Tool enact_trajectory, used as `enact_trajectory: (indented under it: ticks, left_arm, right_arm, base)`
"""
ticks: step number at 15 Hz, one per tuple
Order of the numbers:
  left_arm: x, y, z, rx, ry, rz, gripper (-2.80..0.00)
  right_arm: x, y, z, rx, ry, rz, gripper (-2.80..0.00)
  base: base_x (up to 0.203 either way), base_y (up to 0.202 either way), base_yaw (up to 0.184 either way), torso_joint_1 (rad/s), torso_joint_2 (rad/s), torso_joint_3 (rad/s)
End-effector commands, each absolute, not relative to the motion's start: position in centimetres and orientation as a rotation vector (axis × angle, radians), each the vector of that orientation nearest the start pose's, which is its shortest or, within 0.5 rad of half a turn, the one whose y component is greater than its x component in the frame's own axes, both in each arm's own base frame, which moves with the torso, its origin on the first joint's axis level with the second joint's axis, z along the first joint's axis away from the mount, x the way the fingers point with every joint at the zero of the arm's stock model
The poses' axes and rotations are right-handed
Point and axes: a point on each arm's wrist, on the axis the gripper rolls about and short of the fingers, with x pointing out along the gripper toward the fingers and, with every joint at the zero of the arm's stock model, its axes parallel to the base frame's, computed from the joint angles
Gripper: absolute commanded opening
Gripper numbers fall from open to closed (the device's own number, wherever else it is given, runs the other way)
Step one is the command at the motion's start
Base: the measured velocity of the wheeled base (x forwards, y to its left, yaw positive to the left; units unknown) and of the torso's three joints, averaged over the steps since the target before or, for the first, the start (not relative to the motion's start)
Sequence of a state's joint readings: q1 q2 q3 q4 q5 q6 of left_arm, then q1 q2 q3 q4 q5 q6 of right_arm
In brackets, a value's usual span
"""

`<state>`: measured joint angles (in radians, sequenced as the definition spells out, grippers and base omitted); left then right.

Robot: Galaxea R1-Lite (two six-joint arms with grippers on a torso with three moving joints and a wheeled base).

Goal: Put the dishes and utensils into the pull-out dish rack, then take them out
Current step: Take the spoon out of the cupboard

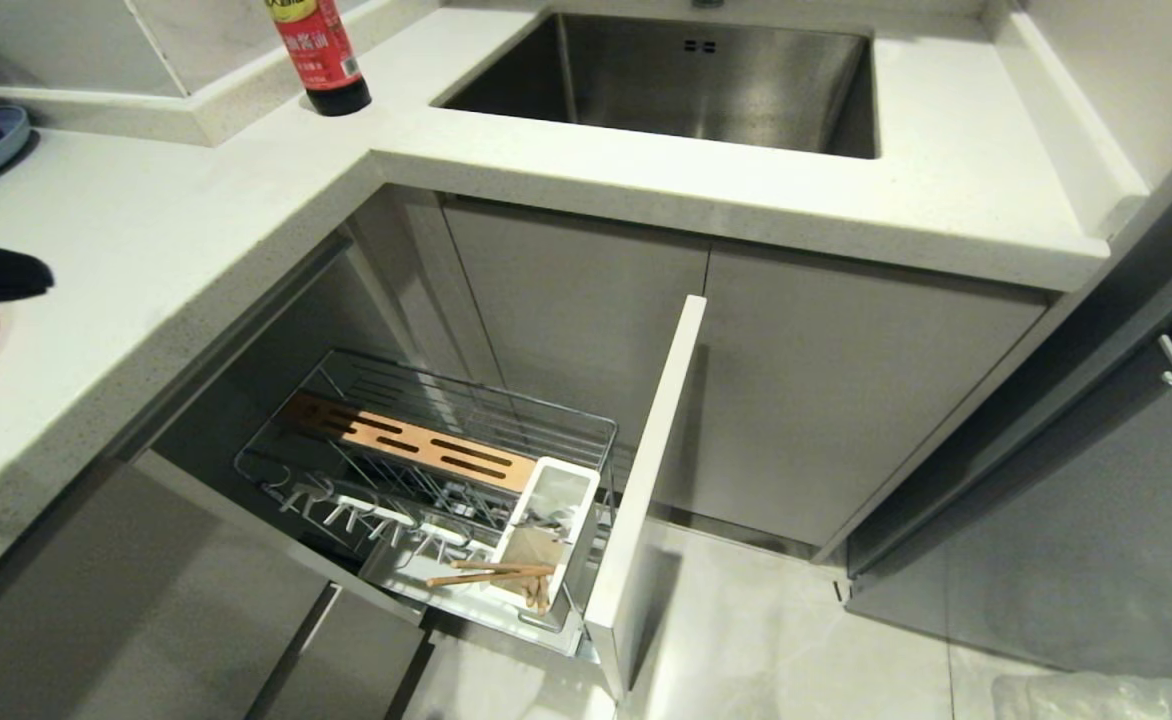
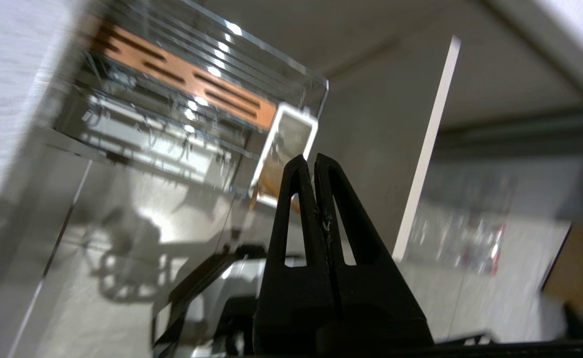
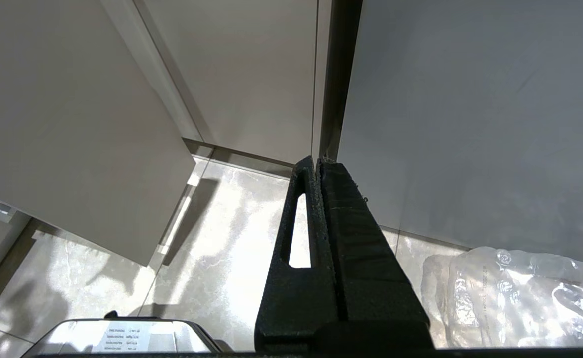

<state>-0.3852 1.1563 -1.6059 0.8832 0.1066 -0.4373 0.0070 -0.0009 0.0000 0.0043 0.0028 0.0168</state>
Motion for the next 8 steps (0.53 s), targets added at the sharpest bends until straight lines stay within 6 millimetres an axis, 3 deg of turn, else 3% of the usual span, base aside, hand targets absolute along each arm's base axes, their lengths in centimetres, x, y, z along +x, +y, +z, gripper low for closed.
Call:
enact_trajectory:
  ticks: [1,5,8]
  left_arm:
    - [11.4,-5.2,36.0,-0.255,0.58,-0.216,-2.8]
    - [16.3,-8.4,32.5,-0.142,0.733,-0.222,-2.8]
    - [19.2,-10.7,29.9,-0.294,0.853,-0.115,-2.8]
  right_arm:
    - [-2.3,0.0,7.5,0.017,0.005,0.011,-2.8]
    - [-2.3,0.0,7.5,0.017,0.004,0.01,-2.8]
    - [-2.3,0.0,7.5,0.017,0.004,0.009,-2.8]
  base:
    - [0.0,0.0,0.0,0.0,0.0,0.0]
    - [0.0,0.0,0.0,0.0,0.0,0.0]
    - [0.0,0.0,0.0,0.0,0.0,0.0]
